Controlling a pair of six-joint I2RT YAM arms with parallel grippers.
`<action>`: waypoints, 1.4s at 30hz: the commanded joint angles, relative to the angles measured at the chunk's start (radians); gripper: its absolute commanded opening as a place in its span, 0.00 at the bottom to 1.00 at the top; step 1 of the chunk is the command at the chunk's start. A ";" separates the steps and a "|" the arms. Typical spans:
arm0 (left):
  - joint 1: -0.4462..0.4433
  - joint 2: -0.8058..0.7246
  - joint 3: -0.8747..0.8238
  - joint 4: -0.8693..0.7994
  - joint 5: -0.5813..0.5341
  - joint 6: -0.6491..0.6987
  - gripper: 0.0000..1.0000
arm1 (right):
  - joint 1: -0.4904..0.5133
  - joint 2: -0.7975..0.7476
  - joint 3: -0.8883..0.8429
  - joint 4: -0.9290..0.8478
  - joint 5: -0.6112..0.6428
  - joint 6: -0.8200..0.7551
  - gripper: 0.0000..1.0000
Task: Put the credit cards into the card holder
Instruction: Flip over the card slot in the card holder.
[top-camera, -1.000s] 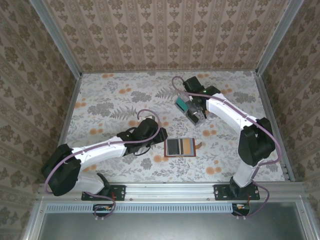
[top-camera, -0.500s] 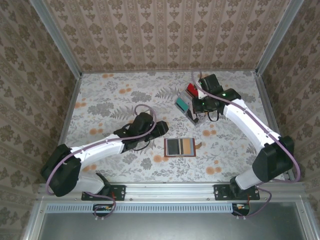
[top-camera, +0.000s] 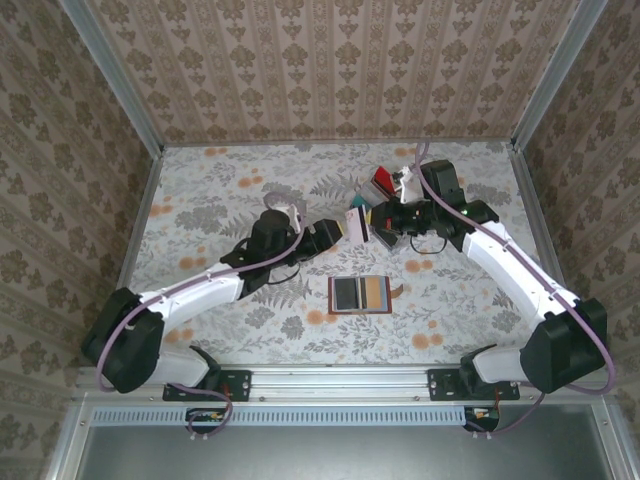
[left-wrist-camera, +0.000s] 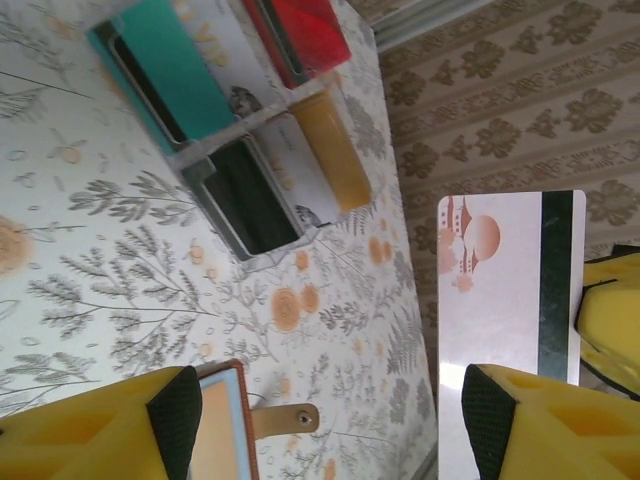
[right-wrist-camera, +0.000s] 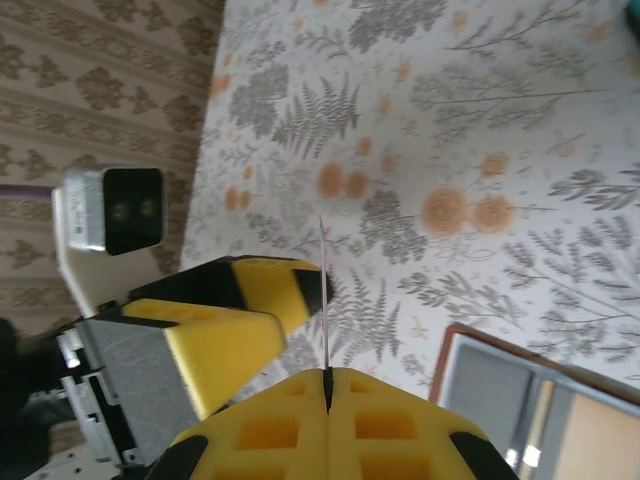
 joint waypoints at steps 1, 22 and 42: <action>0.002 0.028 0.027 0.128 0.081 -0.039 0.70 | -0.005 -0.028 -0.029 0.084 -0.089 0.076 0.00; 0.002 0.005 -0.029 0.270 0.085 -0.115 0.04 | -0.041 -0.012 -0.138 0.302 -0.221 0.231 0.15; 0.000 -0.004 -0.063 0.379 0.108 -0.177 0.00 | -0.079 0.040 -0.185 0.335 -0.281 0.219 0.38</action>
